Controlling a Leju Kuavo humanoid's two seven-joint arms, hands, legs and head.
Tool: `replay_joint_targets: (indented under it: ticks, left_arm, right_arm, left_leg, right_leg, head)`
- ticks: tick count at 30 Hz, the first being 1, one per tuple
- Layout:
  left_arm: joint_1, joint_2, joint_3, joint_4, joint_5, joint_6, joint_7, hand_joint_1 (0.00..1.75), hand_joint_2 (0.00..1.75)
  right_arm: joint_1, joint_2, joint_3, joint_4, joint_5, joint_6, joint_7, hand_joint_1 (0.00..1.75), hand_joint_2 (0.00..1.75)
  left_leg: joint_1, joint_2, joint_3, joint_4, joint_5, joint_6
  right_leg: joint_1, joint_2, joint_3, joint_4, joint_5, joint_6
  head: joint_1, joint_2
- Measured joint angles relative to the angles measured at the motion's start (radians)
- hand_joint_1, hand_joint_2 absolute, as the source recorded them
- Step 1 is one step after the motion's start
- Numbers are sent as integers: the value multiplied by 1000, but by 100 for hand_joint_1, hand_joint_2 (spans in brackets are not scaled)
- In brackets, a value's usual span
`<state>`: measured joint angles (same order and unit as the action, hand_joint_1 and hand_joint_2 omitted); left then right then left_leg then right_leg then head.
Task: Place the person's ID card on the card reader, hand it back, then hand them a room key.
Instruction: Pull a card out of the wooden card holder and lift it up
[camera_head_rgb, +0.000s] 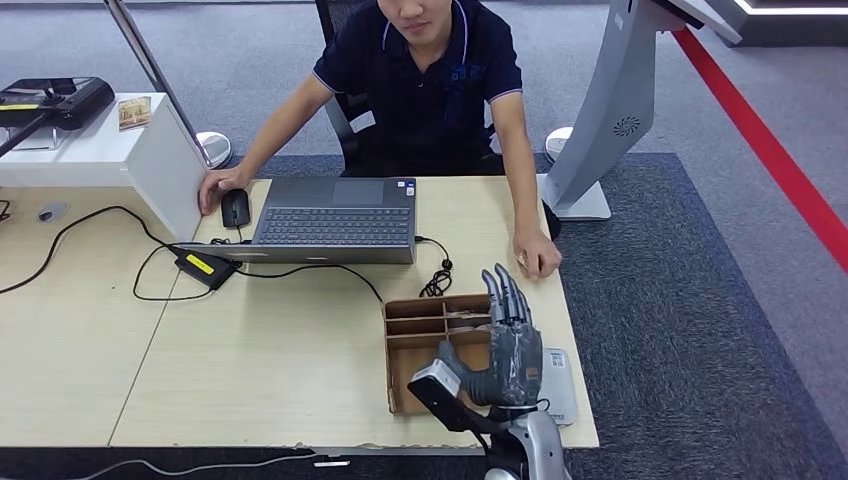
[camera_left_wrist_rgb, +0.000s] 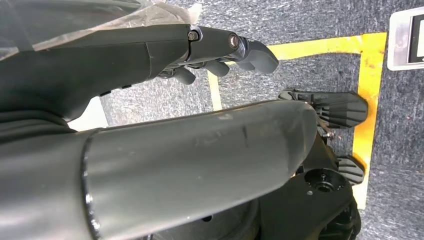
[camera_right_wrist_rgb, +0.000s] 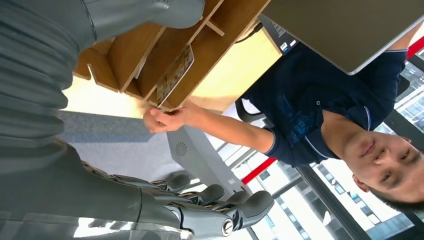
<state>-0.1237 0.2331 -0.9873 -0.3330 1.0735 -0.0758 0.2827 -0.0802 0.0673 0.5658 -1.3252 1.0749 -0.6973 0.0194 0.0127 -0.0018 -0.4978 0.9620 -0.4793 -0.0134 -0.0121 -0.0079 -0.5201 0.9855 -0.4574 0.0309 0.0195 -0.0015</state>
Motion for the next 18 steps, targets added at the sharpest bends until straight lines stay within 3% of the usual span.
replay_joint_targets:
  ticks: [18]
  left_arm:
    - [0,8,-2,0,-19,-16,0,0,0]
  right_arm:
    - [-29,10,-68,57,39,0,-37,0,175]
  left_leg:
    - [0,0,0,0,0,0]
  right_leg:
    - [0,0,0,0,0,0]
  head:
    - [0,0]
